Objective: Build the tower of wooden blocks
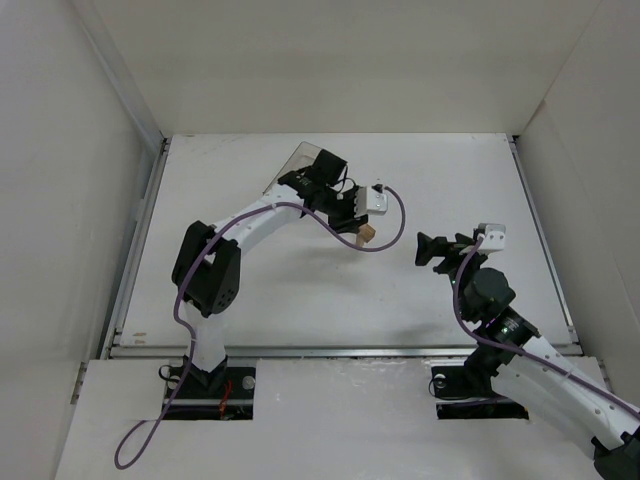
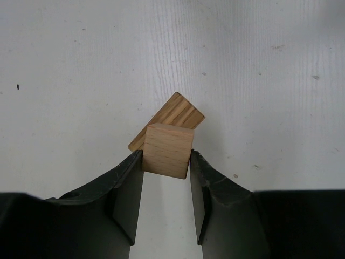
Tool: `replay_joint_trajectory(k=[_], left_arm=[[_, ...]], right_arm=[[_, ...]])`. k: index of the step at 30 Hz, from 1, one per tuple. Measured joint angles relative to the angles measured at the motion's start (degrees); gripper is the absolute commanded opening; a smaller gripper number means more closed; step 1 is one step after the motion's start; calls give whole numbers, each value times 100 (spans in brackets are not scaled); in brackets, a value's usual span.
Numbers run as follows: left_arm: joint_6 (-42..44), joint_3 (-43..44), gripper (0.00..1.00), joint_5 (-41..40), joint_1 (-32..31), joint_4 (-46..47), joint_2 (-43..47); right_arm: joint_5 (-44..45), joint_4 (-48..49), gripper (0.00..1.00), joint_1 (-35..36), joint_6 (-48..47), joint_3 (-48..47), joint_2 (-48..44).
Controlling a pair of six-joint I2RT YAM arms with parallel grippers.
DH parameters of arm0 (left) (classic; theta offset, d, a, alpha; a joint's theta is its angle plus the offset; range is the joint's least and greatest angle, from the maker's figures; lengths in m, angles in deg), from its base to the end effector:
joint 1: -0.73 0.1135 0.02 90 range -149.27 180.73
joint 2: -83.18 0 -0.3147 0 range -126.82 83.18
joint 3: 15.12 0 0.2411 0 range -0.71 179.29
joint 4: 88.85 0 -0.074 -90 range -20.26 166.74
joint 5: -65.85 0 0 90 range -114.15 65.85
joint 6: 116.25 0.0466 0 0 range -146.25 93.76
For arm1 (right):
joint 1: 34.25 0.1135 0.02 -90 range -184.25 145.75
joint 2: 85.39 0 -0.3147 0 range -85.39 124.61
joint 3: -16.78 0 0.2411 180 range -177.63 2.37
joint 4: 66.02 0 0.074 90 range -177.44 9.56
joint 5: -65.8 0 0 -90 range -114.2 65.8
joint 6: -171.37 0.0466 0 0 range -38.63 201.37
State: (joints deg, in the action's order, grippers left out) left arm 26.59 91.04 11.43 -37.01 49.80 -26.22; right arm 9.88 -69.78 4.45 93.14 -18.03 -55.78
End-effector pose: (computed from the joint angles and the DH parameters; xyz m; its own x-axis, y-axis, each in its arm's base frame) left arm 0.3353 -0.2938 0.3181 0.3225 0.5700 -0.7557 0.9411 -0.1071 0.3208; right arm 0.0936 0.0416 0.2937 0.0027 0.2187 -0.9758 -0.0830 0.9725 0.2177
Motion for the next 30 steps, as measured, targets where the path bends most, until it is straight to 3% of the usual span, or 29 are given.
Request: replay_joint_trajectory(k=[12,17,23,30], left_arm=[[-52,31,8,22,26,9,0],[-321,264,8,22,48,-4,0],[-1255,597,8,-83,181,315,48],[-2430,354,8,-1027,549,702,632]], right_arm=[[-26,-2,99,0,-20,0,2],[-426,-24,99,-2,-153,-9,175],[-667,-479,99,94,-208,-372,1038],[-269,-623,99,535,-599,-844,1543]])
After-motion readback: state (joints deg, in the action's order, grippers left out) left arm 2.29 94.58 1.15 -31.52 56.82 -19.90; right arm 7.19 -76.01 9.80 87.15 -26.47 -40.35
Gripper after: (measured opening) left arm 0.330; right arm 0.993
